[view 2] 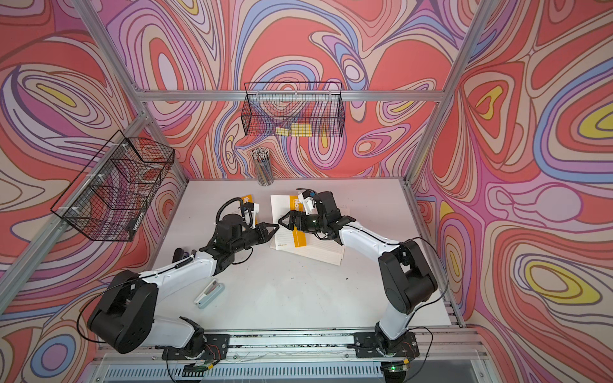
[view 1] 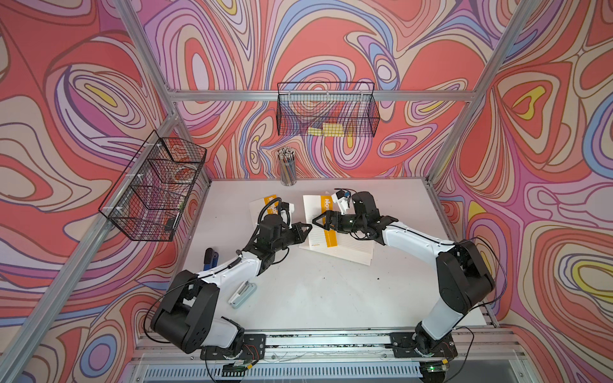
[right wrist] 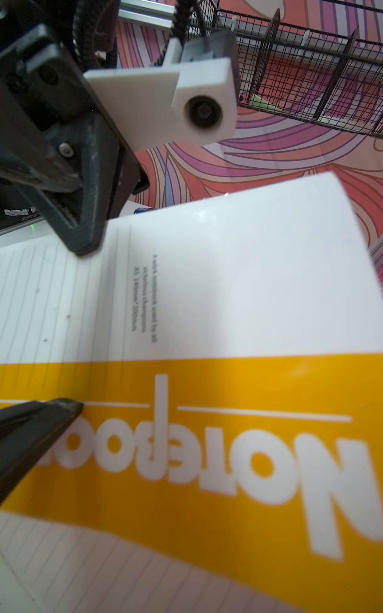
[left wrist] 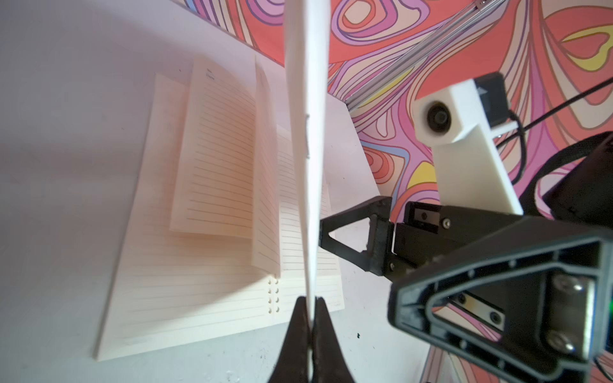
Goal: Close the notebook
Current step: Place the notebook at the notebook.
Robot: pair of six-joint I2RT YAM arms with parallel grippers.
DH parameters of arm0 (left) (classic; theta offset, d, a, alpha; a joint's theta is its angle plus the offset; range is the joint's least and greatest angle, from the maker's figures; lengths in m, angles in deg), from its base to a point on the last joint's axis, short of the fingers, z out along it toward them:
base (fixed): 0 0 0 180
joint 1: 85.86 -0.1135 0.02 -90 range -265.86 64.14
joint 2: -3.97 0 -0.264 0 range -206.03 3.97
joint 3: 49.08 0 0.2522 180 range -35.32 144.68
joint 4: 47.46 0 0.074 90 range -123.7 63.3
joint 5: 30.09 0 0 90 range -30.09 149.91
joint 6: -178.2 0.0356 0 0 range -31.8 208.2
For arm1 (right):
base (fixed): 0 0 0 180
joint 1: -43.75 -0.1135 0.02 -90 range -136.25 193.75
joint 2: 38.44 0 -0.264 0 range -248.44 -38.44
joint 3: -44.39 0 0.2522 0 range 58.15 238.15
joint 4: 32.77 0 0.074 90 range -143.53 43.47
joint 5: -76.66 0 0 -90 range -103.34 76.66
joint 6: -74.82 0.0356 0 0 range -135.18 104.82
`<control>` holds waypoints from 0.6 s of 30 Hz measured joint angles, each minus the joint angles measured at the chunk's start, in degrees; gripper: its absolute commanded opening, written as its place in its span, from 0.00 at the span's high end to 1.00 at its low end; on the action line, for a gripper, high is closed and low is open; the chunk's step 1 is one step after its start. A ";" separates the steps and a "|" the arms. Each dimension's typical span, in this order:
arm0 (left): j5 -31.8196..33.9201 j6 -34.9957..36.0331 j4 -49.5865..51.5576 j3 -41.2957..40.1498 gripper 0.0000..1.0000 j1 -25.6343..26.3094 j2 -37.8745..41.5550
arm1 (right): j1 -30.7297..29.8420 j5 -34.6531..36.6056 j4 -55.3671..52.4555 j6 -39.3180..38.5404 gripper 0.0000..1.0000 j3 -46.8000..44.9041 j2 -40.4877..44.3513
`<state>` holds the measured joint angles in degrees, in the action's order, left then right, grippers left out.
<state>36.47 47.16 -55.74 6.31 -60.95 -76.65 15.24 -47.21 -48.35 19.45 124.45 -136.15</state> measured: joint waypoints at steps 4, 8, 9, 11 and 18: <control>1.01 4.50 8.52 0.90 1.00 -3.98 1.29 | 0.09 0.24 -0.50 -0.59 0.02 0.00 0.00; 1.18 7.30 17.11 1.95 1.00 -7.67 1.84 | 0.66 0.44 -0.50 -0.96 0.02 0.00 0.00; 1.22 8.13 19.78 3.10 1.00 -8.61 1.84 | 0.83 0.44 -0.42 -0.96 0.02 0.00 0.00; 1.29 9.49 23.89 5.77 1.00 -9.88 1.84 | 1.25 0.39 -0.24 -0.94 0.02 0.00 0.00; 1.38 12.83 31.52 14.40 1.00 -14.62 1.73 | 3.23 -1.16 0.02 -1.18 0.02 0.04 0.00</control>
<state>37.84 59.99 -24.22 20.71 -75.57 -74.92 18.48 -48.37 -48.33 18.27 124.50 -136.15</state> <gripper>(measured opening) 0.063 0.984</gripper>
